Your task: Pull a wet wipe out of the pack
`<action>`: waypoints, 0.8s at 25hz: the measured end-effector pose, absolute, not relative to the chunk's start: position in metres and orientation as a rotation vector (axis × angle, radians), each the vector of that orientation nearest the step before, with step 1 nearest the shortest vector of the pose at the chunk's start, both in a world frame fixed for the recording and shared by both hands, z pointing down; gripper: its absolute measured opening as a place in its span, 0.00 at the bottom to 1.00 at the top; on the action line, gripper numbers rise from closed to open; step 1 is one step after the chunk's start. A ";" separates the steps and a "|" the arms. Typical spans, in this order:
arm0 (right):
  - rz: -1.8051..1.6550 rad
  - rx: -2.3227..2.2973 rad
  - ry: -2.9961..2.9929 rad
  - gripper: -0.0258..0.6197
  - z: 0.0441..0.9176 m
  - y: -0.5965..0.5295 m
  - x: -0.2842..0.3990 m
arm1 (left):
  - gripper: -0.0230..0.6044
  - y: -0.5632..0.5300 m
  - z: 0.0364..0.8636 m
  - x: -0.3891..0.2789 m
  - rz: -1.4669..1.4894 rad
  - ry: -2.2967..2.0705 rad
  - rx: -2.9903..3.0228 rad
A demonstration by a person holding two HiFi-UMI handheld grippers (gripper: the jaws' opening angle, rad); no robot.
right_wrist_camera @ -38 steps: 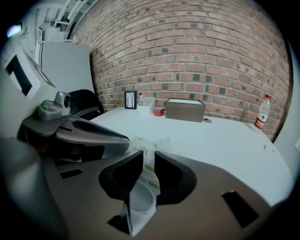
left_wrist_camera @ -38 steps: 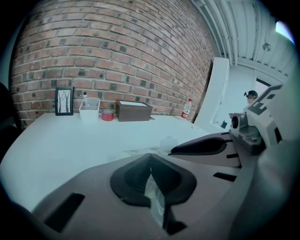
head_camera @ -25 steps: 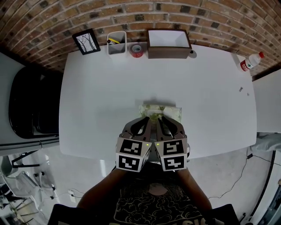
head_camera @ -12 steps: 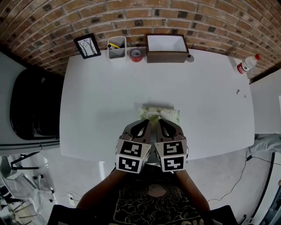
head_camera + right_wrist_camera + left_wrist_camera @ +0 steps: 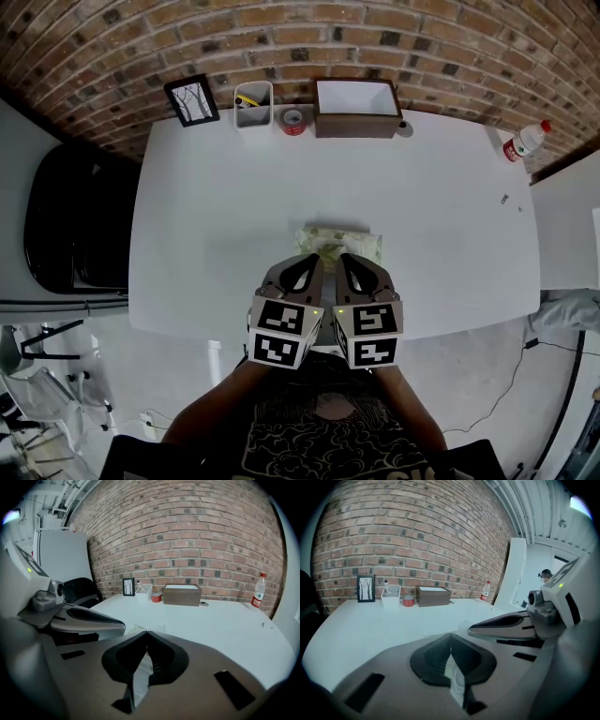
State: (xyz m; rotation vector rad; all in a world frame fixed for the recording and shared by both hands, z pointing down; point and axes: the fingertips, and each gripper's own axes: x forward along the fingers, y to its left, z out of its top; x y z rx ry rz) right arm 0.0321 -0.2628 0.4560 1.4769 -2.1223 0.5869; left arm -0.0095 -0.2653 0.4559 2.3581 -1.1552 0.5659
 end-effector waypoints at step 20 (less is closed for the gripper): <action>0.463 1.525 -2.202 0.07 0.422 -0.236 0.035 | 0.06 -0.237 0.435 -0.008 0.515 -1.221 2.385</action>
